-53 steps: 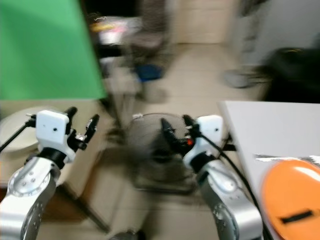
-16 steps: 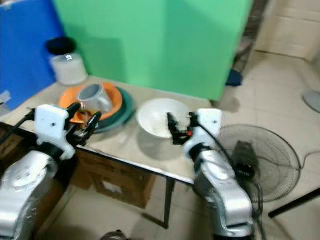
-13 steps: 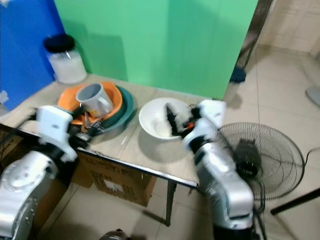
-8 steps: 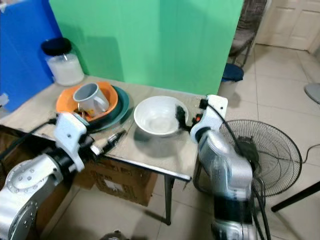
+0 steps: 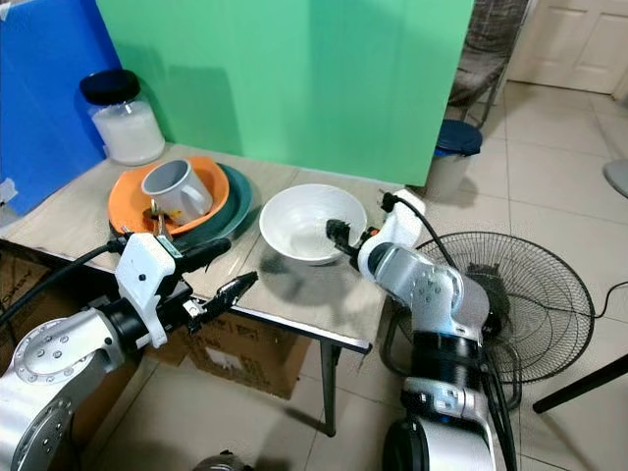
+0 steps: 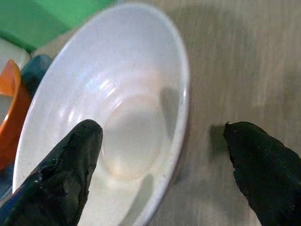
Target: Setting the table
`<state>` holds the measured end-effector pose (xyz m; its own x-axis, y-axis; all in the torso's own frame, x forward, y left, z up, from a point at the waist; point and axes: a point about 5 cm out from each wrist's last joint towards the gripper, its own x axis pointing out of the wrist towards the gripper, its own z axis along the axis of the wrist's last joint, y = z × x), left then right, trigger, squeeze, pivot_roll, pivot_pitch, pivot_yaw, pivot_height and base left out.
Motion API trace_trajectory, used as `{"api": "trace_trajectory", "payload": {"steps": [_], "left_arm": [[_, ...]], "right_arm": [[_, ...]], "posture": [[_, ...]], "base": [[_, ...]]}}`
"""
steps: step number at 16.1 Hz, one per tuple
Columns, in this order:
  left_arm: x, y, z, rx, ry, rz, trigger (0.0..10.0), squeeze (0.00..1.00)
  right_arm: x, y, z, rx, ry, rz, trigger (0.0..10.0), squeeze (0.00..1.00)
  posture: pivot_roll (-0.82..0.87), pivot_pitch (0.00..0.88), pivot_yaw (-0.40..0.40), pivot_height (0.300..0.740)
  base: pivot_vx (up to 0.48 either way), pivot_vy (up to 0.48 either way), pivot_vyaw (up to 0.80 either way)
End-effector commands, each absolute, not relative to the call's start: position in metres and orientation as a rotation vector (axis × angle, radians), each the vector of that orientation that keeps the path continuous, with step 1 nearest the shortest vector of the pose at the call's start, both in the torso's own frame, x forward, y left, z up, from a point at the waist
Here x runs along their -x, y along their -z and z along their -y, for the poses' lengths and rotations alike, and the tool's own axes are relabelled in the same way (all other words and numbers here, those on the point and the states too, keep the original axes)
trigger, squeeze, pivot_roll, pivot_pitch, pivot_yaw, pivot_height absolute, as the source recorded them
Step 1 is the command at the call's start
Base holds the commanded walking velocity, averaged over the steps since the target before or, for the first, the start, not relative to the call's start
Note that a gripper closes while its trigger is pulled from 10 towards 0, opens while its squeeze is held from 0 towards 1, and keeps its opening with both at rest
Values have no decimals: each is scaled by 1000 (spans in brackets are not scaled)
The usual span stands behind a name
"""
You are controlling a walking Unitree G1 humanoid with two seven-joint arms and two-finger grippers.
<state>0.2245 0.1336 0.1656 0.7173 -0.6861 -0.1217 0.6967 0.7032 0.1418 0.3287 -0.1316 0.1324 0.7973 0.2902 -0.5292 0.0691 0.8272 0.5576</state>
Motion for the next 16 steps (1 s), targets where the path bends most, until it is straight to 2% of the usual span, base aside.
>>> {"api": "trace_trajectory", "payload": {"steps": [1, 2, 4, 8, 16], "left_arm": [[-221, -166, -134, -189, 785, -67, 10000, 0], [-220, -165, -134, -192, 788, -77, 10000, 0], [-220, -164, -134, -192, 790, -79, 10000, 0], [-220, -164, -133, -191, 795, -81, 10000, 0], [-220, -164, -131, -192, 796, -78, 10000, 0]], "right_arm": [[-331, -137, 127, -609, -144, -663, 3294, 0], [-330, -134, 126, -609, -140, -701, 1647, 0], [-329, -131, 127, -631, -125, -720, 0, 0], [-332, -131, 126, -707, -111, -719, 0, 0], [-331, -132, 123, -735, -122, -727, 0, 0]], "posture": [[207, 0, 33, 727], [207, 0, 31, 727], [209, 0, 29, 727], [212, 0, 28, 727], [207, 0, 29, 727]], "base": [[0, 0, 0], [0, 0, 0], [0, 0, 0], [0, 0, 0], [0, 0, 0]]}}
